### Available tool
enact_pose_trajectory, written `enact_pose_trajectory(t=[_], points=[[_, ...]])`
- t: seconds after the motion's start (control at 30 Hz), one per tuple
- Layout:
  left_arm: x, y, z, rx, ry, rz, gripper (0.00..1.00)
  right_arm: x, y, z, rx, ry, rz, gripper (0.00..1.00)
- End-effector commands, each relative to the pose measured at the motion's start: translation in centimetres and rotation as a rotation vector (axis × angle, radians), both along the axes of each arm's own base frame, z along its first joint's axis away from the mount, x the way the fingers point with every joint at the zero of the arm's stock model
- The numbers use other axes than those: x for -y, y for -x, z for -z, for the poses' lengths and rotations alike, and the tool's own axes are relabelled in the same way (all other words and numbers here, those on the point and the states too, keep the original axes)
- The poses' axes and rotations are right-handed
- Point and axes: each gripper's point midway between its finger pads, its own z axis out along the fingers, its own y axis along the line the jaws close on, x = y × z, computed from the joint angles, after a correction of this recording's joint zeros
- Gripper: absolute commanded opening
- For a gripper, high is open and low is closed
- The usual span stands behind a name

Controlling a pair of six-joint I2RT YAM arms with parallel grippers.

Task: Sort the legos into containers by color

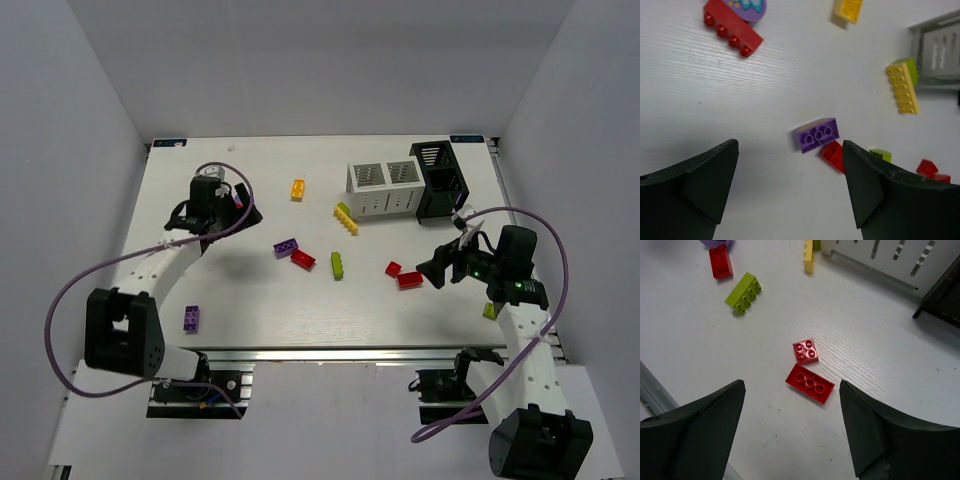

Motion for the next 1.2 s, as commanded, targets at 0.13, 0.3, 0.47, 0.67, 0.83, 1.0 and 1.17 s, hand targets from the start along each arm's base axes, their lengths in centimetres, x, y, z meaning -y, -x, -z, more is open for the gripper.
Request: enact_pose_trajectory(t=[0.13, 0.3, 0.47, 0.67, 0.83, 1.0, 1.17], points=[[-2.5, -2.9, 2.7, -0.144, -0.036, -0.268, 0.94, 0.6, -1.1, -1.8, 0.078, 0.026, 0.058, 0.84], [-2.6, -6.7, 3.5, -0.180, -0.050, -0.340, 0.93, 0.4, -1.0, -1.9, 0.080, 0.021, 0.051, 0.83], [-2.5, -9.5, 5.9, -0.224, -0.079, -0.360, 0.91, 0.4, -0.8, -2.2, 0.093, 0.022, 0.051, 0.83], [-3.1, -11.4, 7.9, -0.282, -0.131, -0.414, 0.86, 0.3, -0.7, -2.2, 0.093, 0.021, 0.049, 0.82], [-3.6, -12.0, 9.7, -0.315, -0.171, -0.442, 0.76, 0.3, -0.6, -2.3, 0.102, 0.023, 0.052, 0.82], [-3.9, -11.9, 10.2, -0.336, -0.193, -0.450, 0.64, 0.4, -0.7, -2.3, 0.106, 0.027, 0.059, 0.82], [-4.4, -11.6, 10.4, -0.340, -0.214, -0.460, 0.53, 0.5, -0.7, -2.4, 0.112, 0.032, 0.063, 0.82]])
